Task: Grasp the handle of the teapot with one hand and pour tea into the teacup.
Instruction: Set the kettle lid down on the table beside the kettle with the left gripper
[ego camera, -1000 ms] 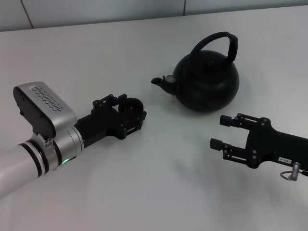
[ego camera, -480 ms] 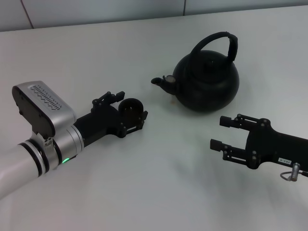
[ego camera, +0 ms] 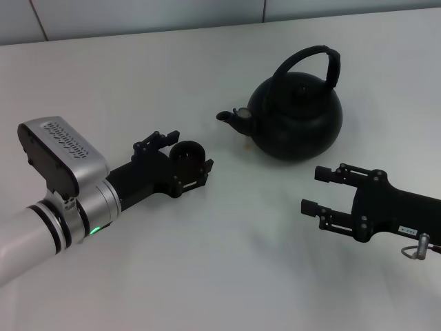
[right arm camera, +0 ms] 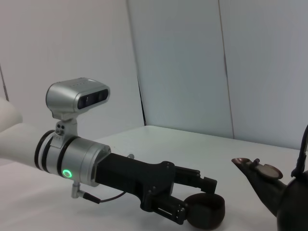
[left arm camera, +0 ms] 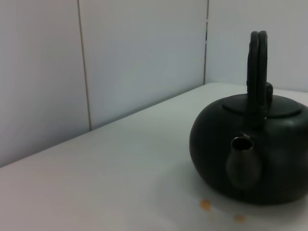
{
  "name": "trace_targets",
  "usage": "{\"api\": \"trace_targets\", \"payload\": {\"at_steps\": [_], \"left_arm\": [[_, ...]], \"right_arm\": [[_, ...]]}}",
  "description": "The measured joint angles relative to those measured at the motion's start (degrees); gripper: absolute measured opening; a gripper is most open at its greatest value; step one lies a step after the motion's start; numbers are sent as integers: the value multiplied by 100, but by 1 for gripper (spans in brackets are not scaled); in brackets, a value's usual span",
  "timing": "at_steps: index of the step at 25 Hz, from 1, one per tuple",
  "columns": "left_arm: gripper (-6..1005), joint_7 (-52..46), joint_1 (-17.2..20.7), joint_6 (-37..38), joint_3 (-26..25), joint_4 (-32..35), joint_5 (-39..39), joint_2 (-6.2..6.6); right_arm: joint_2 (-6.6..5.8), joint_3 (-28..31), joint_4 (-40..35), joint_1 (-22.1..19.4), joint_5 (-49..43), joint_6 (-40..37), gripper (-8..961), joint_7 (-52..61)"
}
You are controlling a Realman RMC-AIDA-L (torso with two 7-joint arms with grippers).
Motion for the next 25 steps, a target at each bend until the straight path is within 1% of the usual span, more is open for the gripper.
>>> {"api": "trace_targets", "payload": {"at_steps": [2, 4, 5, 6, 7, 8, 10, 13, 14, 15, 16, 18, 19, 20, 25], "left_arm": [[860, 0, 2, 12, 0, -5, 0, 2], [860, 0, 93, 327, 0, -3, 0, 33], [860, 0, 93, 327, 0, -3, 0, 33], [860, -1, 151, 490, 0, 18, 0, 47], [860, -15, 241, 803, 3, 78, 0, 68], [860, -65, 360, 1179, 25, 181, 1, 83], [859, -157, 500, 1594, 59, 352, 0, 90], [859, -440, 804, 2269, 194, 804, 0, 95], [859, -440, 804, 2269, 194, 804, 0, 95], [859, -543, 890, 2449, 246, 954, 2, 95], [859, -768, 1091, 2812, 342, 1289, 1, 95], [859, -892, 1285, 3114, 388, 1562, 1, 95], [860, -892, 1285, 3114, 388, 1562, 1, 95], [860, -952, 1496, 3430, 408, 1823, 1, 98], [860, -1069, 1801, 3811, 492, 2149, 1, 113]], "right_arm": [[0, 12, 0, -2, 0, 5, 663, 0], [0, 25, 0, -8, 0, 7, 663, -6], [0, 25, 0, -8, 0, 7, 663, -6], [0, 25, 0, -9, 0, 7, 663, -9], [0, 24, 0, -9, 0, 7, 663, -11], [0, 25, 0, -9, 0, 7, 663, -12], [0, 25, 0, -9, 0, 7, 662, -14], [-2, 27, 0, 3, 0, 7, 662, -14], [-6, 30, 0, 20, 0, 7, 662, -13], [-6, 30, 0, 20, 0, 7, 662, -13], [-7, 33, 0, 28, 0, 7, 662, -10], [-8, 34, 0, 41, 0, 7, 662, -8], [-8, 34, 0, 48, 1, 7, 662, -8], [-9, 34, 0, 54, 2, 7, 662, -8], [-9, 38, 0, 85, 19, 9, 662, -6]]}}
